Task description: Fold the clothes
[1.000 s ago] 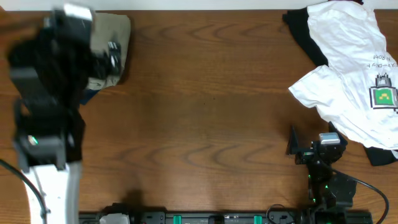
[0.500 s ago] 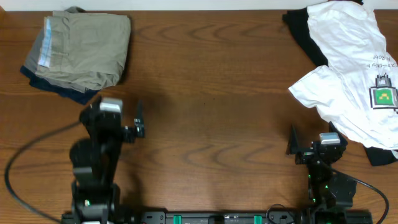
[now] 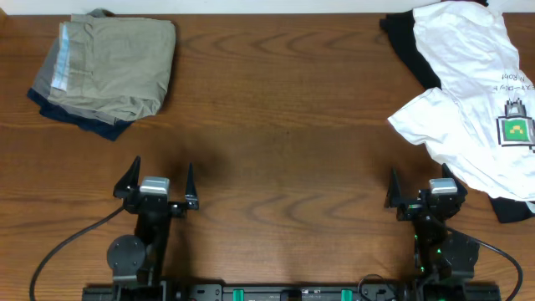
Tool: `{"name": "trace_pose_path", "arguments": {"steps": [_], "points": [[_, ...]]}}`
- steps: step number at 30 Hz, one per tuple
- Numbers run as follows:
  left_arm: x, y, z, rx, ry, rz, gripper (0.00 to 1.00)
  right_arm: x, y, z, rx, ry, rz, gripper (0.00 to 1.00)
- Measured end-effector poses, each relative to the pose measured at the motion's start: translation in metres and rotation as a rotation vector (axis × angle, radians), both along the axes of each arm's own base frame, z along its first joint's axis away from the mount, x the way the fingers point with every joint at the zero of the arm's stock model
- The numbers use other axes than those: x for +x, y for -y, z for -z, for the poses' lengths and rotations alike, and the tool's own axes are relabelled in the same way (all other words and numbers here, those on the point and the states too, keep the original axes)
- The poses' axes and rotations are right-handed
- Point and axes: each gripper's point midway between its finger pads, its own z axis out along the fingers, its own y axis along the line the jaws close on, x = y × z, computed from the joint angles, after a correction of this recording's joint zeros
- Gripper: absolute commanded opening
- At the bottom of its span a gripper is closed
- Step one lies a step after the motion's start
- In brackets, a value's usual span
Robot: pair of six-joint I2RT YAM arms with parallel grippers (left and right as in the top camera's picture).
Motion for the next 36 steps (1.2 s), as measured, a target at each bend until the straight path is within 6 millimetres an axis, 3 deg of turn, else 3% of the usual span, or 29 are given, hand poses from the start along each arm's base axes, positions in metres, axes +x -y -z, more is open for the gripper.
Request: {"name": "trace_pose_path", "arguments": {"steps": [13, 18, 36], "points": [[-0.001, 0.004, 0.017, -0.023, 0.002, 0.016, 0.98, 0.0, 0.0, 0.0, 0.0, 0.0, 0.0, 0.99], [0.0, 0.004, 0.049, -0.027, -0.092, 0.013, 0.98, 0.0, 0.0, 0.0, 0.0, 0.0, 0.0, 0.99], [0.0, 0.002, 0.05, -0.026, -0.1, 0.002, 0.98, 0.0, 0.0, 0.0, 0.0, 0.001, 0.0, 0.99]]}}
